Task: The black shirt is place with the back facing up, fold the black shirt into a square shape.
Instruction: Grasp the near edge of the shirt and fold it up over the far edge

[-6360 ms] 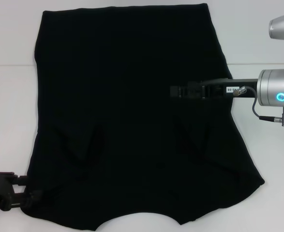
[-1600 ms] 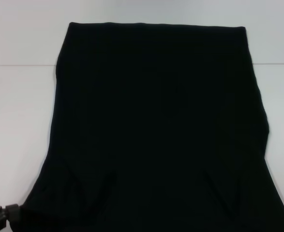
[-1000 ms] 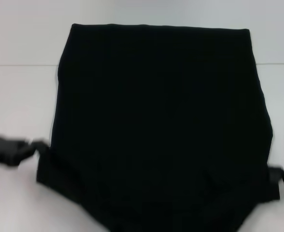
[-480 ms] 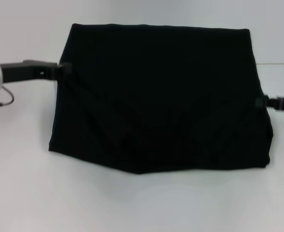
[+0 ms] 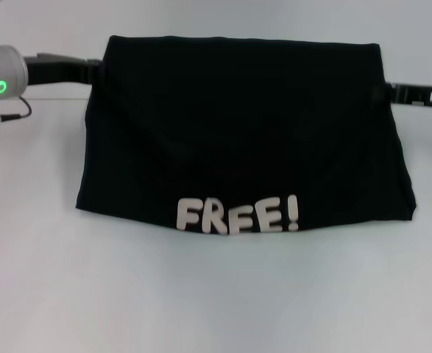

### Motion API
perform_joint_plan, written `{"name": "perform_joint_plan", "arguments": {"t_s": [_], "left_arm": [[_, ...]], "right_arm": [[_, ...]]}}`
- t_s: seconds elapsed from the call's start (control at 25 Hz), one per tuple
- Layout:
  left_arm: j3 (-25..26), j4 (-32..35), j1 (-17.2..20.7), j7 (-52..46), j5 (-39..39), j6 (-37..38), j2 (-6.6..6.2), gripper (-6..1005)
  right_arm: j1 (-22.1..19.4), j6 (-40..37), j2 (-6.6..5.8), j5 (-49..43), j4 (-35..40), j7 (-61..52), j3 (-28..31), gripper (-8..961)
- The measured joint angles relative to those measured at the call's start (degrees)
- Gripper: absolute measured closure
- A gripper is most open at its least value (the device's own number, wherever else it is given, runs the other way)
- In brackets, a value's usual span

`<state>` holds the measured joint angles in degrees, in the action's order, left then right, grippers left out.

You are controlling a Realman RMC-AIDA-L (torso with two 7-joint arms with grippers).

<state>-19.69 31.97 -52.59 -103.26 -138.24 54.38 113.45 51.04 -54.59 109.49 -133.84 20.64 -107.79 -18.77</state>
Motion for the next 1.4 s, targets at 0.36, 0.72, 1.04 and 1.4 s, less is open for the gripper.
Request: {"name": "perform_joint_plan", "arguments": {"t_s": [0.36,0.72,1.04,1.4], "left_arm": [[-0.1,-1.0,-1.6,0.0,0.0,-6.2,-0.38,936],[-0.1,-5.6,-2.0,2.2,0.1,-13.3,0.73,927],[-7.6,-6.7,-1.6,3.6,0.1,-22.3,3.50,919],[-9.2,-4.3,-0.5,1.9,0.8,-24.2,4.49,773]], "right_arm": [[1.4,4.9,-1.00,0.3,0.4,-1.1,-0.9,852],[1.1,11.3,1.06,0.4,-2.3,0.5,-1.2,829],[0.6,14.0,3.33,0.3,-3.3,0.6,-1.2,809],[-0.3,13.3,4.04,1.0,-1.3,0.5,-0.7,574]]}}
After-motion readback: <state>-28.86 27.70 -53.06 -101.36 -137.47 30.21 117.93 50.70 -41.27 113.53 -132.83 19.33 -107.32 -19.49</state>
